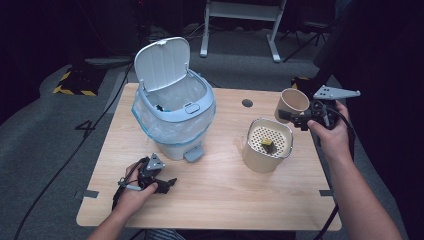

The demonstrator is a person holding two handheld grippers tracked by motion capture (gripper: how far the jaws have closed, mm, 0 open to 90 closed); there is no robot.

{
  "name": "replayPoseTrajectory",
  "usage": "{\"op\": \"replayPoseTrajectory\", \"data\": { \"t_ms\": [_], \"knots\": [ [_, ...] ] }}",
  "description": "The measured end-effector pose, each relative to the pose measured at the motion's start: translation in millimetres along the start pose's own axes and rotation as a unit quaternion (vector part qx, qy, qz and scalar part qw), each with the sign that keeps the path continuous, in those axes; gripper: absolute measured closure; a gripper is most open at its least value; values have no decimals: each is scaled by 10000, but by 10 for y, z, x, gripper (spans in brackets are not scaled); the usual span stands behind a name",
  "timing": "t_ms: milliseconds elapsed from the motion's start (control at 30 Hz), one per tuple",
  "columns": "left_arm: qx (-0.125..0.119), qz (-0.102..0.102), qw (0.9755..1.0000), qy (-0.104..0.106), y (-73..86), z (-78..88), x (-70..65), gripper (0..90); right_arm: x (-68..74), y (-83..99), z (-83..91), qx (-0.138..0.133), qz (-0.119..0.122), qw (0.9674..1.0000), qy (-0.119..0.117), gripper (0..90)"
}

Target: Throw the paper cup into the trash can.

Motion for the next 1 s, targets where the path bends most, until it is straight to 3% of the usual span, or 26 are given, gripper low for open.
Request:
{"op": "replayPoseTrajectory", "data": {
  "t_ms": [233, 433, 733, 1000],
  "knots": [
    [-1, 1, 10000, -7, 0, 0, -1, 147, 48, -340, -128, -221, 199, 9993, -239, 310],
    [4, -10, 10000, -5, -12, -9, 3, 146, 107, -567, -225, -428, 206, 9982, -359, 308],
    [-12, -3, 10000, -4, -15, -15, 0, 146, 254, -839, -472, -488, 220, 9972, -512, 306],
    [0, -13, 10000, -4, -19, -17, 1, 145, 431, -1087, -767, -449, 384, 9955, -747, 306]
  ]
}}
Point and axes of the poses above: each handheld gripper's, and its own axes: z roughly backward along the jaws, y roughly out of its underside, x roughly to its left, the point moved 4 cm from there along -z, roughly forward along the jaws, and after that the axes turned 10 degrees about z, right-handed, at the moved point
